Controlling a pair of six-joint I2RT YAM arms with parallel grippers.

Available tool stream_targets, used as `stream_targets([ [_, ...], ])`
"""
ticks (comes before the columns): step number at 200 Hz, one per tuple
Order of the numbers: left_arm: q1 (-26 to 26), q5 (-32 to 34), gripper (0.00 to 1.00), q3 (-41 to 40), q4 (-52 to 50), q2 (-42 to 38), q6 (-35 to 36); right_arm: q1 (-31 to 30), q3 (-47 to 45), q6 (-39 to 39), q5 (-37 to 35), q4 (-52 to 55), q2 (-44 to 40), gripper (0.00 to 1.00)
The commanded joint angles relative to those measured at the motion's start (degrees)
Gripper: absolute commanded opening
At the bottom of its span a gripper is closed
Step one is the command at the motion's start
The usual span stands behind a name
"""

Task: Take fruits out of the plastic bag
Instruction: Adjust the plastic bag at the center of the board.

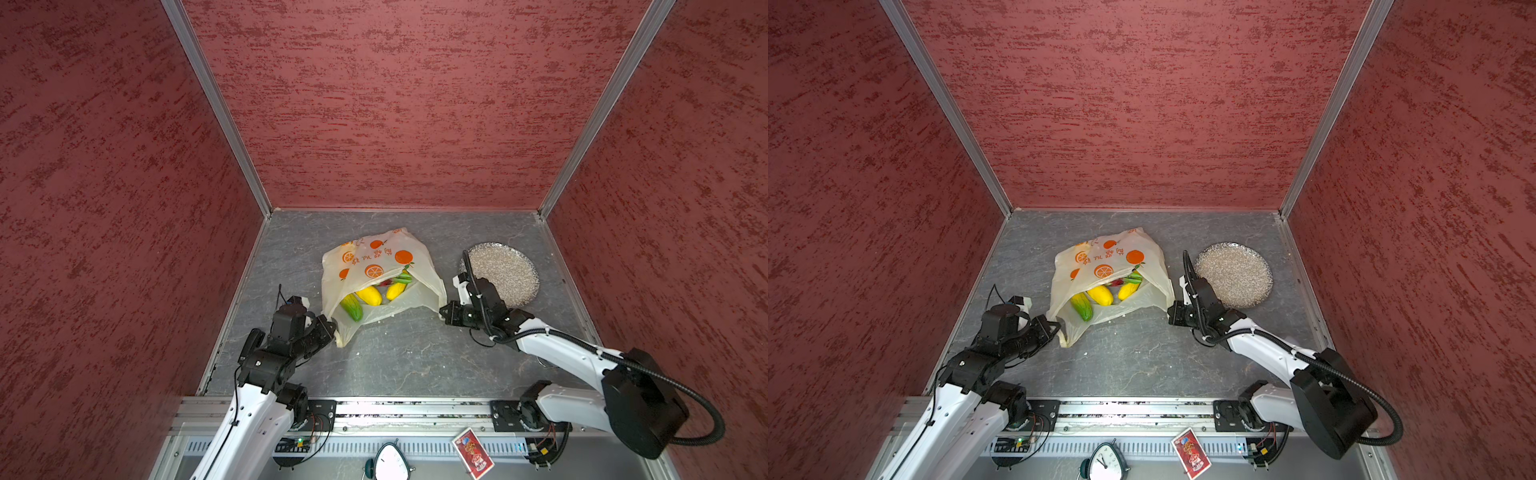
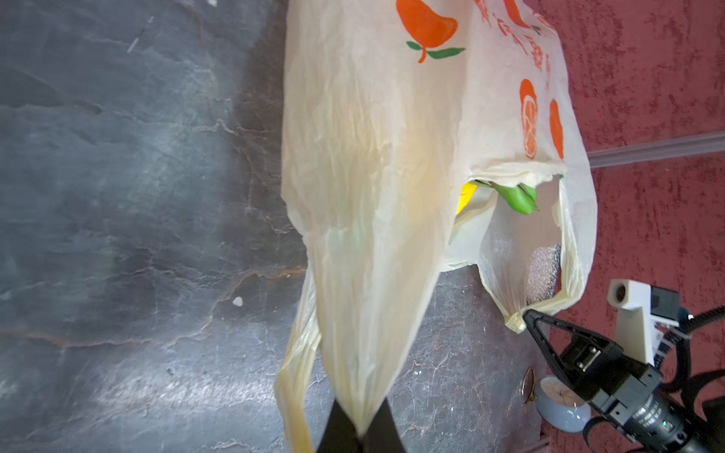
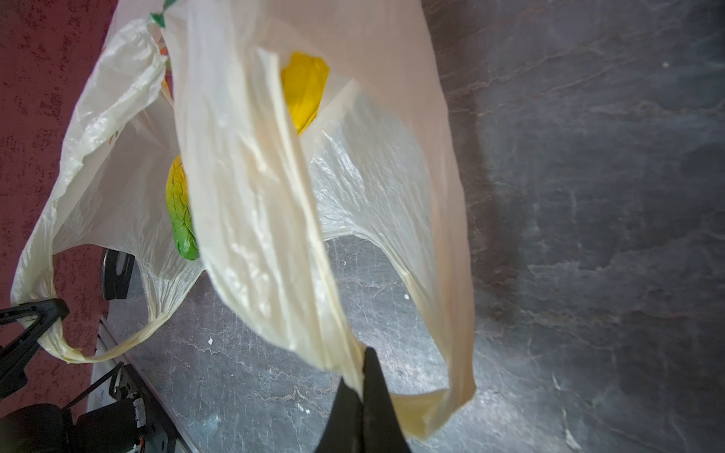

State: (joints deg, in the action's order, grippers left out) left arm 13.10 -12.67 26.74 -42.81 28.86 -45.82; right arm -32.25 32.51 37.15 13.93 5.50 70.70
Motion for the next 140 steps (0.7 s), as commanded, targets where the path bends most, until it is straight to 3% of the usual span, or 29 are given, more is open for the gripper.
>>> stream_targets([
  [1, -0.4, 4.6, 0.0, 2.3, -5.3, -1.8, -3.0, 0.9, -0.4, 1.1, -1.2, -0.4, -0.4, 0.0],
  [93, -0.5, 16.4, 0.0, 4.5, -13.9, -8.7, -10.3, 1.9, -0.5, 1.3, 0.0, -0.8, 0.8, 0.0],
  [128, -0.6, 16.0, 0.0, 4.3, -12.6, -13.0, -10.1, 2.2, -0.9, 1.5, 0.1, -1.0, 0.6, 0.0],
  [140, -0.6, 12.6, 0.19, 3.8, -9.3, -13.2, -6.9, 2.3, -0.9, 1.5, 0.3, -1.1, 0.6, 0.0],
])
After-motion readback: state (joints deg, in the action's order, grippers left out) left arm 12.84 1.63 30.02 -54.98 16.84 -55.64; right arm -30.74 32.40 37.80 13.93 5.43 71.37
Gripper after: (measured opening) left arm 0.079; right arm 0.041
